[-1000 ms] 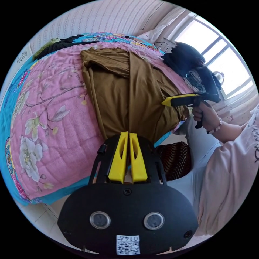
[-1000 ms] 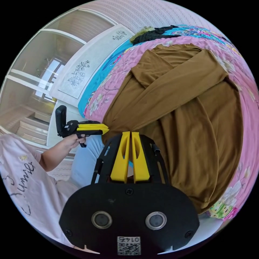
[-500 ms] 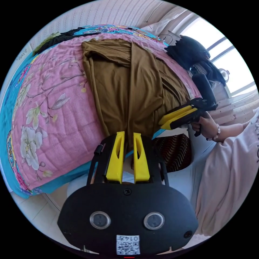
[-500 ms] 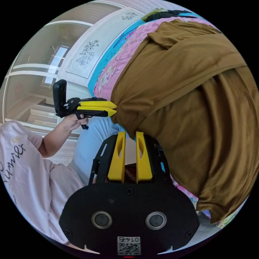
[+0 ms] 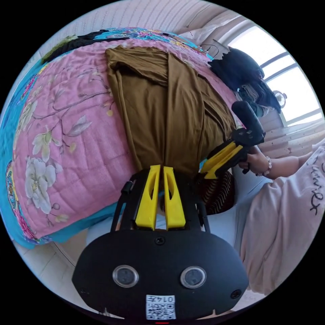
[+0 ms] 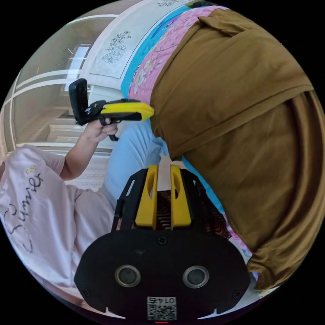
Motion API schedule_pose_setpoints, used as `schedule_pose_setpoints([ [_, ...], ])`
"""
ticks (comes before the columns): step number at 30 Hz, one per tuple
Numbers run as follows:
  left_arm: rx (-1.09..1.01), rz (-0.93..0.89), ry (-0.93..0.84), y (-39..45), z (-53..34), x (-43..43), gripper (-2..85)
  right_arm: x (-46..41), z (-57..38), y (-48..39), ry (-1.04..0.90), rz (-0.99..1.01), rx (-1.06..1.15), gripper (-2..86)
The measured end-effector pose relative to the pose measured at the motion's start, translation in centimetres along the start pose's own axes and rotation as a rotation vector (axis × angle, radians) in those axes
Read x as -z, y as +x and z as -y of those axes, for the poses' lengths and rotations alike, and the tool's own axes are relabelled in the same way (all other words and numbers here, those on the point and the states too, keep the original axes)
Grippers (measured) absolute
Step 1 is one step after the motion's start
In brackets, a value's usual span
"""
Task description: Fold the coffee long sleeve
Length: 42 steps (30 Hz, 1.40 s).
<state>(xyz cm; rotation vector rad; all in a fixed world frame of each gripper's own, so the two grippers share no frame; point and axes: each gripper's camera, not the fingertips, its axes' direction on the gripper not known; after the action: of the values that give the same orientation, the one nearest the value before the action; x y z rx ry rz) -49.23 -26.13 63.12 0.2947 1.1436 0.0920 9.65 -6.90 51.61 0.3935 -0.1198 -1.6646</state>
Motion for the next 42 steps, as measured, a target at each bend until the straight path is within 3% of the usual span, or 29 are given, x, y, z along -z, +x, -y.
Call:
schedule_pose_setpoints([
  [3, 0.014, 0.049, 0.067, -2.2, 0.6, 2.9, -0.6, 3.9, -0.3, -0.8, -0.023, 0.014, 0.082, 2.0],
  [7, -0.014, 0.043, 0.269, -6.3, 5.0, 7.6, -0.3, 15.9, 1.6, -1.5, 0.188, -0.357, 0.230, 2.1],
  [11, 0.036, 0.067, 0.520, -10.7, 11.8, 8.9, 3.9, 26.9, 6.7, 3.6, 0.323, -0.642, 0.090, 8.7],
  [15, 0.139, -0.061, 0.497, -14.1, 18.1, 6.9, 7.4, 33.4, 9.9, 8.6, 0.452, -0.654, -0.071, 11.1],
  [20, 0.243, 0.042, 0.414, -16.6, 24.4, 3.1, 8.9, 37.2, 12.0, 16.5, 0.592, -0.541, -0.321, 9.2],
  [23, 0.263, 0.063, 0.327, -17.6, 25.6, 1.4, 4.2, 37.0, 11.8, 19.1, 0.592, -0.385, -0.311, 3.1],
  [26, 0.218, -0.051, 0.323, -17.6, 25.7, 2.1, -0.1, 39.2, 9.8, 18.4, 0.672, -0.328, -0.249, 1.6],
  [35, 0.135, -0.037, 0.569, -15.0, 27.1, 11.8, -1.0, 50.8, 5.0, 10.9, 0.790, -0.448, -0.160, 0.6],
  [39, 0.086, -0.074, 0.593, -13.4, 25.6, 14.0, -1.0, 52.0, 0.8, 8.5, 0.840, -0.355, -0.113, 0.6],
  [42, 0.007, -0.090, 0.538, -11.3, 21.6, 14.1, -1.0, 49.5, -3.3, 5.7, 0.750, -0.371, -0.055, 0.6],
])
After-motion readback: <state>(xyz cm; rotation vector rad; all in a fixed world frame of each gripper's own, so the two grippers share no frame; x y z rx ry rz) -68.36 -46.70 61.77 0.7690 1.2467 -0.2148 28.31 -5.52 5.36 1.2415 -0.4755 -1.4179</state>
